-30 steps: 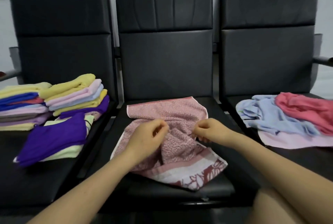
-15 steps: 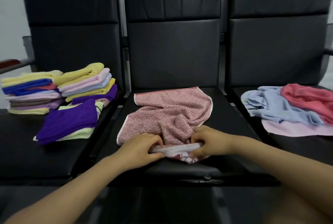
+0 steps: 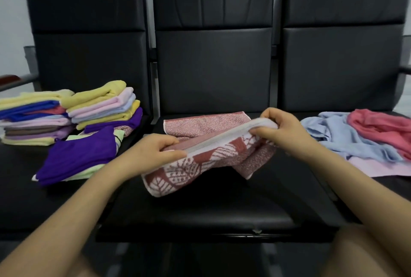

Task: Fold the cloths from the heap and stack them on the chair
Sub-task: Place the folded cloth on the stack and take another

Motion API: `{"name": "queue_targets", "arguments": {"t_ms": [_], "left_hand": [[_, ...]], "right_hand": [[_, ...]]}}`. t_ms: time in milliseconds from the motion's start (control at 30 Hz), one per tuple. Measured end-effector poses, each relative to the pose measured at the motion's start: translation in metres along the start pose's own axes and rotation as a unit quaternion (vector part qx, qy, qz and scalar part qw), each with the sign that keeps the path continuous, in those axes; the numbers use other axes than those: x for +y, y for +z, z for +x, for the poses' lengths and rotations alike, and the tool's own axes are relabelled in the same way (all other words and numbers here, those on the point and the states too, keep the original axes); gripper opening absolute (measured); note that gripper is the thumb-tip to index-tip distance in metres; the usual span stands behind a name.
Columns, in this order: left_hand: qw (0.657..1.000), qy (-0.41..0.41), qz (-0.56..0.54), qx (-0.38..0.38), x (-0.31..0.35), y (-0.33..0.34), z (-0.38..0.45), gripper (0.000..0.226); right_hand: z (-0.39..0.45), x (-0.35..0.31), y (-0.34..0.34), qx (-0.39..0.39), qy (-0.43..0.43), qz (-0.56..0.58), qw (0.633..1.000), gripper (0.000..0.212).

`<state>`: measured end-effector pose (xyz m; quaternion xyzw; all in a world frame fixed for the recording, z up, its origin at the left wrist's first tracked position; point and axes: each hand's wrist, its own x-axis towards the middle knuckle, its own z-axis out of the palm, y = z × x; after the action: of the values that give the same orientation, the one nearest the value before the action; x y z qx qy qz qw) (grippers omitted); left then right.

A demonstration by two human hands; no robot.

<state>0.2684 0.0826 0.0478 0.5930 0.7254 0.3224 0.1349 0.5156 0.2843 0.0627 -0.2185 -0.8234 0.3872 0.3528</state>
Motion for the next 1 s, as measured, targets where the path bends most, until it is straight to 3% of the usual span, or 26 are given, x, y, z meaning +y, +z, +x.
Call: {"name": "queue_targets", "arguments": {"t_ms": [100, 233, 500, 633, 733, 867, 1000], "left_hand": [[0.998, -0.044, -0.035, 0.001, -0.017, -0.009, 0.004, 0.01], [0.987, -0.099, -0.124, 0.031, -0.039, -0.008, 0.009, 0.022], [0.969, -0.123, -0.156, 0.15, -0.05, 0.004, 0.045, 0.038], [0.969, -0.115, -0.154, 0.155, -0.051, 0.014, 0.062, 0.028], [0.979, -0.122, -0.125, 0.104, -0.054, 0.023, 0.073, 0.018], [0.985, -0.156, -0.07, 0.029, -0.063, 0.033, 0.077, 0.018], [0.95, -0.172, -0.246, 0.086, -0.062, 0.035, 0.072, 0.012]], "right_hand": [[0.003, 0.021, -0.006, -0.056, 0.029, -0.134, 0.989, 0.022], [0.005, 0.038, -0.001, -0.144, 0.093, -0.136, 0.976, 0.032], [0.022, 0.044, -0.002, -0.11, 0.153, -0.029, 0.982, 0.025], [0.028, 0.061, -0.008, -0.106, 0.205, -0.161, 0.959, 0.031], [0.025, 0.073, -0.018, -0.097, 0.222, -0.231, 0.942, 0.028], [0.02, 0.083, -0.018, -0.027, 0.218, -0.016, 0.975, 0.017], [0.034, 0.087, -0.015, 0.098, 0.191, 0.19, 0.958, 0.005]]}}
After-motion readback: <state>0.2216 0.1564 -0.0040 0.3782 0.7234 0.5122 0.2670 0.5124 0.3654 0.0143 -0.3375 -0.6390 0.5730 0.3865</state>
